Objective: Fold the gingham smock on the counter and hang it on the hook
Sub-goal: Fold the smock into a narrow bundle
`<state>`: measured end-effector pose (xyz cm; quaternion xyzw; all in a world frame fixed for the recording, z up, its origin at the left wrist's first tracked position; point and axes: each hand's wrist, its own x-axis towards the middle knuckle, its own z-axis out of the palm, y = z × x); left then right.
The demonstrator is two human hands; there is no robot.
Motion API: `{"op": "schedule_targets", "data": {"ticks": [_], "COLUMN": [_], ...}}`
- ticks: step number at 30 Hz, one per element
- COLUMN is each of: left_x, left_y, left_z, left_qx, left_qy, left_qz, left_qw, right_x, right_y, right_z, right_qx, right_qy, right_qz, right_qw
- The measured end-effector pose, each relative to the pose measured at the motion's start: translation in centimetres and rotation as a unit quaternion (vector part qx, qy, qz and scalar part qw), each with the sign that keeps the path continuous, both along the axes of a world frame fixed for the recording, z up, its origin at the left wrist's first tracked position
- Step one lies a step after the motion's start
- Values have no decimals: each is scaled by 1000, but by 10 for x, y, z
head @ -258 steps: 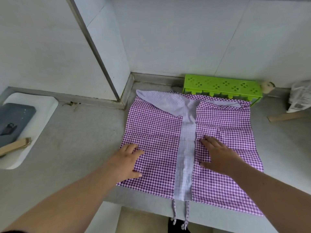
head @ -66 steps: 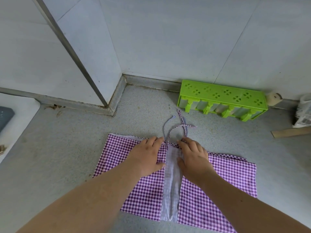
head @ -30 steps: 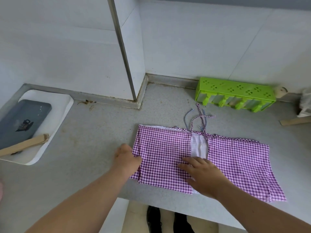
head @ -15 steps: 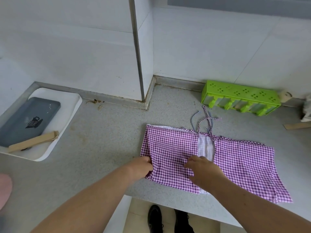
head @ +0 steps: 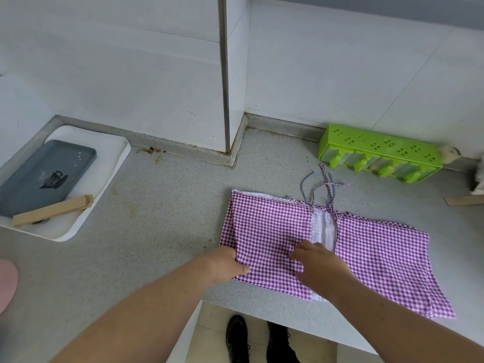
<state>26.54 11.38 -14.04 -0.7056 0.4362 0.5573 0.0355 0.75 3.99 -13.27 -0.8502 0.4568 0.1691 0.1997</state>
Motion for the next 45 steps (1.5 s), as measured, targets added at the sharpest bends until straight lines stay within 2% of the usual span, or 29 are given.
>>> {"op": "schedule_targets", "data": {"ticks": [9,13,18,21,23,25,28,30,33,36,40,42,45], "left_x": [17,11,5,3,5,5,-2,-8,-13,-19,-33,-32,-36], "left_y": [5,8,4,5,4,0,-5,-8,-14,-20,-27,-31,-47], "left_z": [-2,3,-7,-20,-30,-35,-21,-8,-3,2,10,9,23], "left_qx": [-29,-25,9,-17,-22,-25,-9,-17,-48,-64,-35,-34,-82], "left_qy": [32,36,-60,-137,-154,-160,-148,-144,-144,-89,14,13,5], "left_qz": [80,65,45,135,219,246,198,170,161,180,230,221,227], "left_qw": [996,997,997,981,963,956,969,975,975,977,972,975,970], "right_x": [-5,-7,-13,-18,-22,-31,-52,-72,-108,-138,-156,-154,-161], "right_y": [1,2,4,5,5,4,4,5,7,6,4,0,-10], "right_z": [0,2,0,0,1,3,9,12,8,0,1,4,10], "right_qx": [7,11,22,36,51,52,-38,-87,-77,-19,64,60,60], "right_qy": [-9,-5,-6,-12,-20,-38,-58,-38,27,72,69,73,61], "right_qz": [1,4,1,-2,8,-17,-113,-184,-253,-248,-215,-197,-172], "right_qw": [1000,1000,1000,999,998,998,991,978,964,966,972,976,981]}}
